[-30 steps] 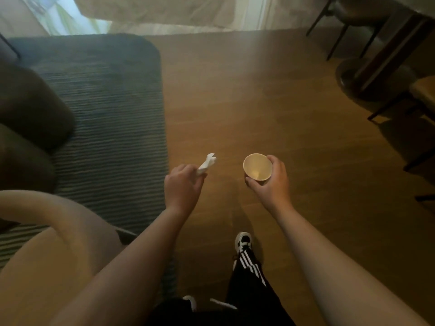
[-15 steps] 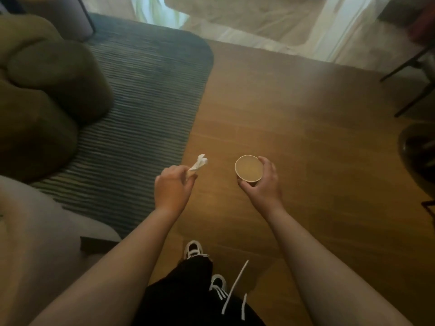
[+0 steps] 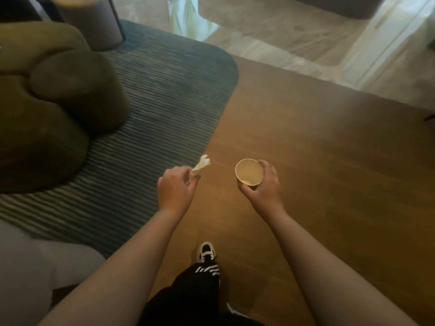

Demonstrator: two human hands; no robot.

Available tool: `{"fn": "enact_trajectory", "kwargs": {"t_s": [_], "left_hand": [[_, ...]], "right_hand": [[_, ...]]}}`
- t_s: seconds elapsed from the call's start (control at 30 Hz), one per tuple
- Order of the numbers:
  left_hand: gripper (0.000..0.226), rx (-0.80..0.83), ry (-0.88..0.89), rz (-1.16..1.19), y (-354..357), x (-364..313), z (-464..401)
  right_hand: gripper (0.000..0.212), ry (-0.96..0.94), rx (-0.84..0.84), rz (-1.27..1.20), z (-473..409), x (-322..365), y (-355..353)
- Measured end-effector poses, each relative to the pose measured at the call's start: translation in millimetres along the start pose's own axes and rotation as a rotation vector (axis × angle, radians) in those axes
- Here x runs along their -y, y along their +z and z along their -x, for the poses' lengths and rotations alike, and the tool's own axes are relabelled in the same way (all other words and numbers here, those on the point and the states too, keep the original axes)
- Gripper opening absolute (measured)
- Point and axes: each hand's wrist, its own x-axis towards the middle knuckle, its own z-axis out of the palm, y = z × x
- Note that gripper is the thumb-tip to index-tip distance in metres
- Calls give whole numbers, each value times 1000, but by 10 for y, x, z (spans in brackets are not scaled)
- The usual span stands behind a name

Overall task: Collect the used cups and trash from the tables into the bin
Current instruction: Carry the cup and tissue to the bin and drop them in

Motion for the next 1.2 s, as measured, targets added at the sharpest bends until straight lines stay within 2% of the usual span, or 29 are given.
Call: {"fn": "enact_trajectory", "kwargs": {"t_s": [0.3,0.57,0.73,0.93,1.2], "left_hand": [[19,31,30,10,414,-580,-1388],[19,21,24,9,1142,-1157,-2562],[21,12,15,-2,1752,-1883,-3542],[20,-23,56,4,2290,-2707,-4468],[20,3,89,-26,3005,-3306,-5487]], "right_hand": [[75,17,-41,13,-1443,-53,-274],[75,18,-59,4,-2882,-453,-624],[75,5,-50,0,-4145,-810,-1106],[76,30,-84,-15,-5274,-1173,-1715],[77,76,-86,-33,-6405,-1609,-1957]]}}
